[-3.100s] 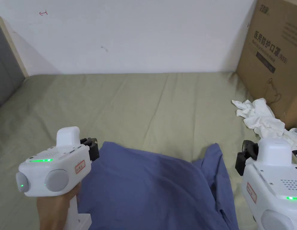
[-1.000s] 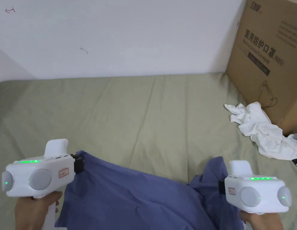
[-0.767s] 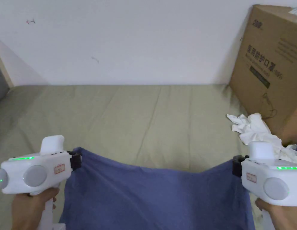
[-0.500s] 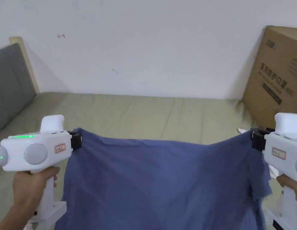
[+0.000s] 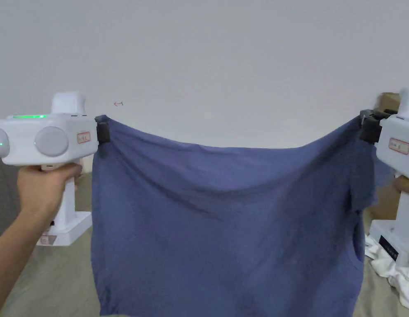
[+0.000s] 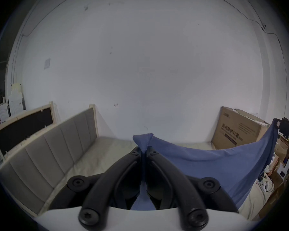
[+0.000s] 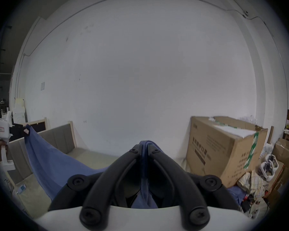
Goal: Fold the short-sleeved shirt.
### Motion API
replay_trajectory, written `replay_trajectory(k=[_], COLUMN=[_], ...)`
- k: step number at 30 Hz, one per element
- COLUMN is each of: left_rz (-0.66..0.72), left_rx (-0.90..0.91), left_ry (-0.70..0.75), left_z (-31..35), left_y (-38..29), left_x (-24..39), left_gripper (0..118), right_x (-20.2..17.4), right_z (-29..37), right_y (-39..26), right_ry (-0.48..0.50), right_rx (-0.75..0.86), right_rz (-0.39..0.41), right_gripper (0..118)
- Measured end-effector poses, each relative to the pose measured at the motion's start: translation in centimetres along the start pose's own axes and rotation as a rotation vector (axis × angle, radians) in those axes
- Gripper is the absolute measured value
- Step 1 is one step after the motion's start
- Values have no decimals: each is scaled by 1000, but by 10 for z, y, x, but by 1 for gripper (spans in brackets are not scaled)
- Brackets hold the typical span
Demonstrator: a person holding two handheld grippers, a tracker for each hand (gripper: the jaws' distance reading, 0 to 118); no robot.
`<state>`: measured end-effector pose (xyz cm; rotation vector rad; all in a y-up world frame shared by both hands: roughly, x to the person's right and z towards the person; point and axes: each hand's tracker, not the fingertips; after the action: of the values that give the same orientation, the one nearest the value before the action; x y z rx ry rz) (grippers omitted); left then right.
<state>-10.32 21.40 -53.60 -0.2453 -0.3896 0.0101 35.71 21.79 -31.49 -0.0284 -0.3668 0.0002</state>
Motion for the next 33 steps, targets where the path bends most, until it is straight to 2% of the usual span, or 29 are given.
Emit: replay_trajectory(k=[8, 10, 15, 26, 33], left_rz=[48, 76, 109, 86, 125], left_rx=[72, 93, 86, -114, -232], left_ry=[26, 15, -9, -36, -69], left_z=[-35, -44, -69, -135, -121], left_y=[45, 49, 35, -97, -186], left_x=[-13, -16, -16, -5, -9], left_gripper=[7, 7, 7, 8, 7], right_x=[4, 7, 11, 31, 34], right_z=[-38, -48, -67, -103, -73], right_y=[37, 43, 30, -105, -192], right_ry=[8, 26, 32, 53, 76], right_rx=[70, 78, 78, -141, -258], right_rz=[-2, -29, -12, -36, -89], right_gripper=[8, 8, 8, 8, 8])
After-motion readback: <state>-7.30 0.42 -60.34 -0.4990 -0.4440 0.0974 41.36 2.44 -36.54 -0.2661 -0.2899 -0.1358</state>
